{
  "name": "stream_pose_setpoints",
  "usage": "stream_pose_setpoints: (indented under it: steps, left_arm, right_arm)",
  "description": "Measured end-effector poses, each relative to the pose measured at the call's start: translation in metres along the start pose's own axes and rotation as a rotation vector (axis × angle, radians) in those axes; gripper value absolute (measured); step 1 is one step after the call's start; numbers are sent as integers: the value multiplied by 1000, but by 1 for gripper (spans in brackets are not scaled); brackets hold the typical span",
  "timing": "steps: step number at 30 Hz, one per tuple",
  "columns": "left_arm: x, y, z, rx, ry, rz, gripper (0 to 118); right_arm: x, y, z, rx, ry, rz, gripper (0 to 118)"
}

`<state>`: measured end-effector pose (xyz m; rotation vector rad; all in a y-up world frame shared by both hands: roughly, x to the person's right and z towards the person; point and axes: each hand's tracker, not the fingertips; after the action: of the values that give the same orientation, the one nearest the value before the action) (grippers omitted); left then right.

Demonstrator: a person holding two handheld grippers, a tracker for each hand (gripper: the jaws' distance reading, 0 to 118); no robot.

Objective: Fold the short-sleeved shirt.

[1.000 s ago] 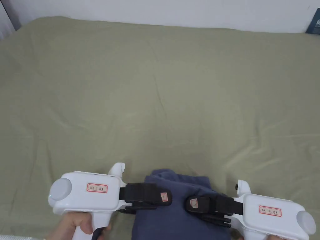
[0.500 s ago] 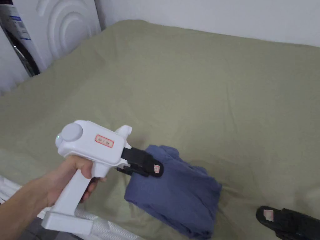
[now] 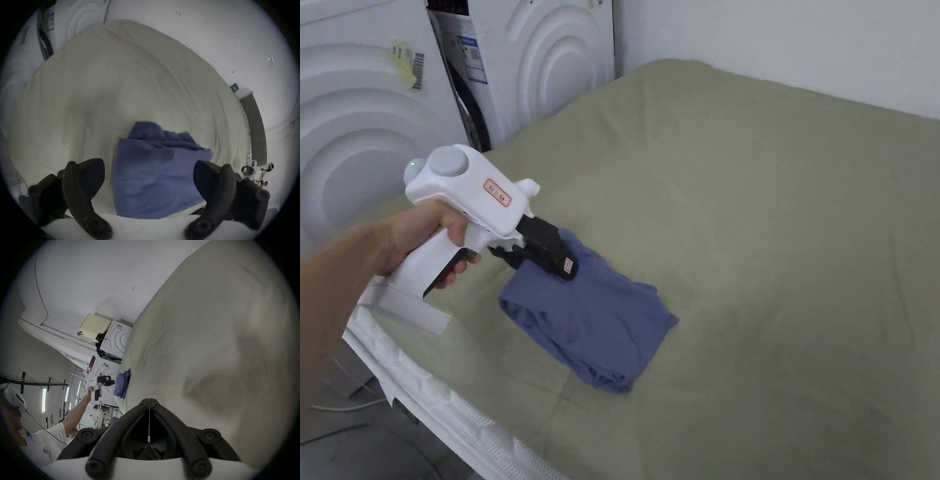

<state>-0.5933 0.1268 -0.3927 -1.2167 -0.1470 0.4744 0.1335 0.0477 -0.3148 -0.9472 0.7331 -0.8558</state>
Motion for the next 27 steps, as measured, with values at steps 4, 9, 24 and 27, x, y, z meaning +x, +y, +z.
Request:
stream_pose_setpoints:
  steps: [4,9,24,27]
  left_arm:
    - [-8,-3,10,94,75,0,111]
    - [0,-5,31,177,59,-27,0]
    - [369,-147,29,705,-20,-360,0]
    - [430,-176,28,856,40,-405,0]
  right_arm:
    - [0,1,5,3,-8,-1,1]
    - [-7,7,21,19,-13,38,1]
    - [-142,31,123,425,-313,543,1]
    - [-179,27,129,577,-545,730,1]
